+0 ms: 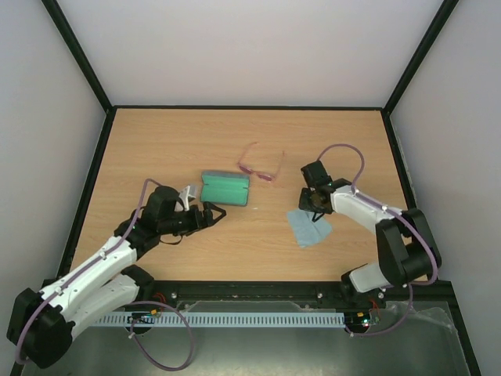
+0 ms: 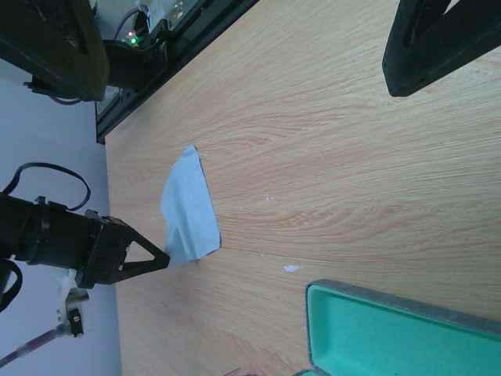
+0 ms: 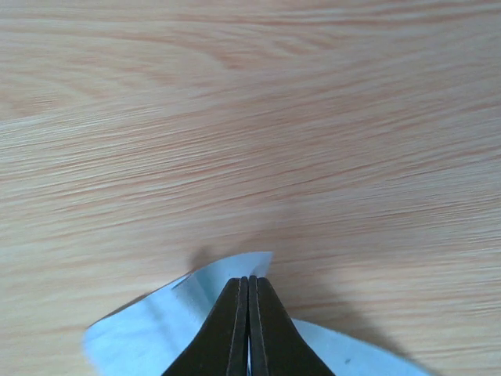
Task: Organize the sunglasses
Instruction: Pick up the glasses cleaning cloth from the center of the board, then place the glasses cleaning cloth at the center of the board.
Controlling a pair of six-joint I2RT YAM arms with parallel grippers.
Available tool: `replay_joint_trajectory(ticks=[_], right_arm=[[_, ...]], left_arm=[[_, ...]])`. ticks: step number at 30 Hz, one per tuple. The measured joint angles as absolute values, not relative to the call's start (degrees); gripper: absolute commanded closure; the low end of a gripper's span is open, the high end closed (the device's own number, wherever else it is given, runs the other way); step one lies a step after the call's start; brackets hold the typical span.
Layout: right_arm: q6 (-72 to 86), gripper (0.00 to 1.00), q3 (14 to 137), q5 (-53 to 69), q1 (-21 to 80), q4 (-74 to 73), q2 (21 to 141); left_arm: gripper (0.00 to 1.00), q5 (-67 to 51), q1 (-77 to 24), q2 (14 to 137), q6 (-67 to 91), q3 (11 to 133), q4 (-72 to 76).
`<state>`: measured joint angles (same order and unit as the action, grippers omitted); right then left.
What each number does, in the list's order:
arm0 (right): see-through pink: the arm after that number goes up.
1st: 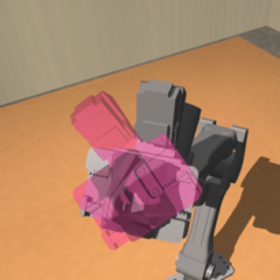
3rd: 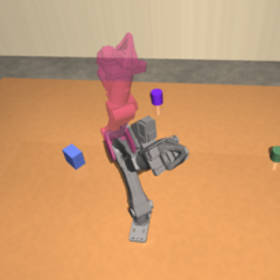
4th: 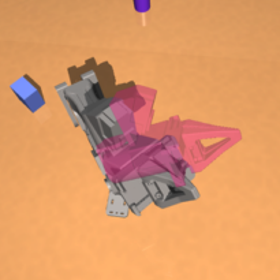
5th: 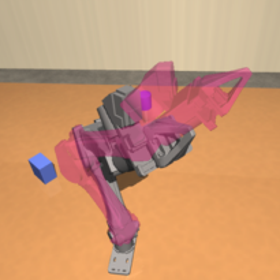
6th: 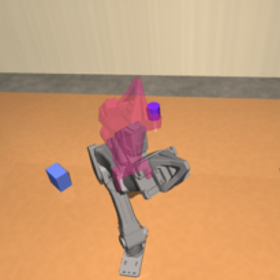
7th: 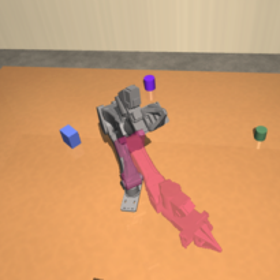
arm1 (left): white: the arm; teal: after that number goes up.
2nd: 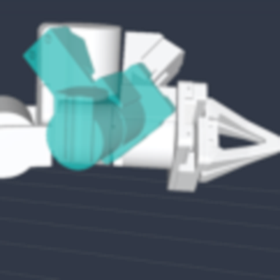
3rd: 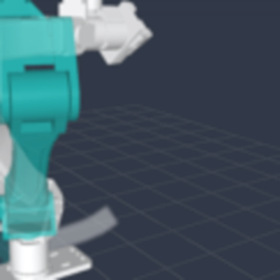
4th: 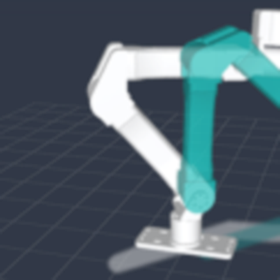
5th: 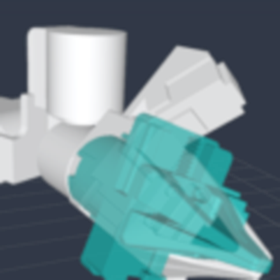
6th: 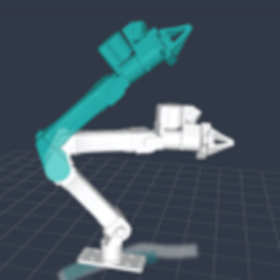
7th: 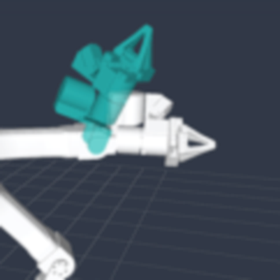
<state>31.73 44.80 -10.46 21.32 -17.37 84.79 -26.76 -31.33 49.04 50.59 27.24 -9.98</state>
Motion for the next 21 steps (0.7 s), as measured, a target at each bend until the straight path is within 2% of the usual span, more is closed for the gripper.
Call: replay_joint_trajectory(ticks=[12, 21], right_arm=[[36.2, 0.99, 52.9, -13.3, 46.1, -27.4, 69.9], [43.7, 0.99, 61.2, -16.0, 64.3, -40.0, 65.6]], left_arm=[[0.01, -24.9, -31.3, 42.2, 50.3, 27.7, -16.5], [0.01, -23.7, -29.7, 38.6, 49.3, 29.8, -21.1]])
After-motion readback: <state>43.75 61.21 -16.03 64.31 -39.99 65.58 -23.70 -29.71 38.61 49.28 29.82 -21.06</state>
